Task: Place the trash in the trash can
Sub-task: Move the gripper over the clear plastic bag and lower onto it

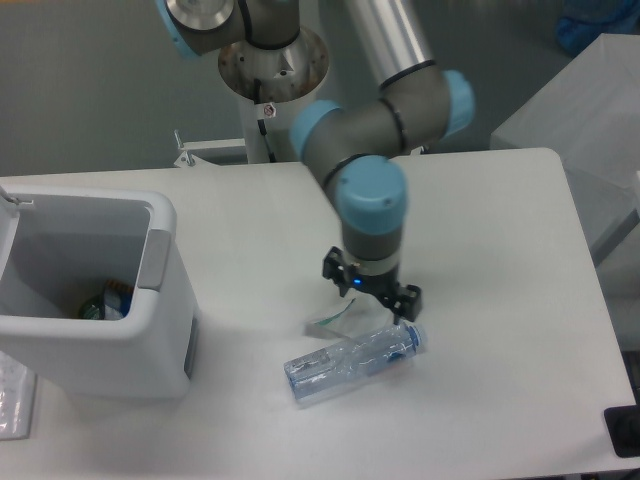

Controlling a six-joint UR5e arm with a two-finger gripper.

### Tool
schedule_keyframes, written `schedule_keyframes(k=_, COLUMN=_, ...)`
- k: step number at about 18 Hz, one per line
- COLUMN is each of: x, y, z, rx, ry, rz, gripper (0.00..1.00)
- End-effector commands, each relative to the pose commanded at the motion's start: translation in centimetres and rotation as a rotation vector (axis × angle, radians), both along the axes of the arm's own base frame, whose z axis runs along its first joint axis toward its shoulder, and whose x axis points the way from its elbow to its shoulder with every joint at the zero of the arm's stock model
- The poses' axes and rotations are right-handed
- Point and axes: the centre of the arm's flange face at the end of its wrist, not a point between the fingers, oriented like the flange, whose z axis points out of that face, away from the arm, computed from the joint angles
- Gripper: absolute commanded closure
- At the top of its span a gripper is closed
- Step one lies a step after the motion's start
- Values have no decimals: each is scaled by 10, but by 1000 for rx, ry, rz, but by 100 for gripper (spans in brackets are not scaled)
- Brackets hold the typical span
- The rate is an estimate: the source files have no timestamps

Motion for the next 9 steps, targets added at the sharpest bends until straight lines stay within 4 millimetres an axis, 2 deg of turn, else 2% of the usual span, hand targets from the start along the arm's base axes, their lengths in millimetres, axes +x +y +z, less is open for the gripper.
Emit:
schedule_keyframes(k=3, x=16, y=-6, z=-21, rx=-38, ry=-31, rz=-18, gripper=0)
schedule_keyframes(k=8, x=19, y=-5, z=-39, rx=-67, ry=-47, rz=-21, gripper=1)
schedule_keyframes(k=9, x=21, y=-3, z=-40, rx=-79, ry=-40, rz=-28, gripper=33)
